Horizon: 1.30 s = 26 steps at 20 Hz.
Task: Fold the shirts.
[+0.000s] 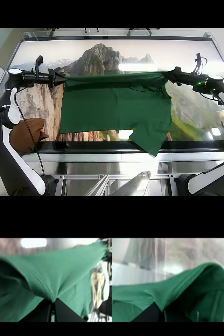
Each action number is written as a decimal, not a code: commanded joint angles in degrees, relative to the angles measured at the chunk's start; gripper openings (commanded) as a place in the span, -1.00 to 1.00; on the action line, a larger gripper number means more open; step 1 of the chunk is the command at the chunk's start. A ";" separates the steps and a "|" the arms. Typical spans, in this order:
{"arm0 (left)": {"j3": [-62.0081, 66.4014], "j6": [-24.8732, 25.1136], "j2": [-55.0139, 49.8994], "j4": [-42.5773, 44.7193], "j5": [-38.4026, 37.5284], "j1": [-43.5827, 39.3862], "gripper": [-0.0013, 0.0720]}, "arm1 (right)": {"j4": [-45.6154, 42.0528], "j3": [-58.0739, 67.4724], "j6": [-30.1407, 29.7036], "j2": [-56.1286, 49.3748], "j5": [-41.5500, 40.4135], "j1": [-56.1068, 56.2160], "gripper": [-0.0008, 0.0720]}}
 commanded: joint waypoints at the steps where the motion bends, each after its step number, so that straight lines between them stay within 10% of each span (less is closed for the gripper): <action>1: -0.81 -0.66 -0.68 8.33 -3.43 -0.85 -0.90 | -5.60 0.26 -0.13 -0.83 6.08 -1.36 -0.90; 9: -0.79 -2.40 -0.55 19.76 -7.41 -4.50 -0.93 | -18.47 0.13 4.17 -1.95 10.80 -0.74 -0.89; 11: 0.52 -3.65 -0.46 19.91 -9.16 -4.00 -0.92 | -18.49 0.20 4.31 -1.90 12.37 -0.74 -0.31; 15: 4.55 -5.73 2.05 19.45 -9.66 -2.78 -0.90 | -18.51 0.20 5.25 1.27 12.59 -2.78 -0.31; 16: 3.37 -5.68 3.65 19.52 -8.37 -2.40 -0.76 | -18.62 0.20 5.84 2.23 12.57 -3.37 -0.31; 17: -0.09 -5.70 7.10 19.50 -4.15 -1.44 -0.10 | -18.97 0.20 6.58 4.33 12.59 -4.63 -0.31; 26: -5.07 -12.57 16.28 20.15 -16.76 6.78 -0.11 | -41.94 -14.40 26.86 16.39 23.96 -8.22 -0.32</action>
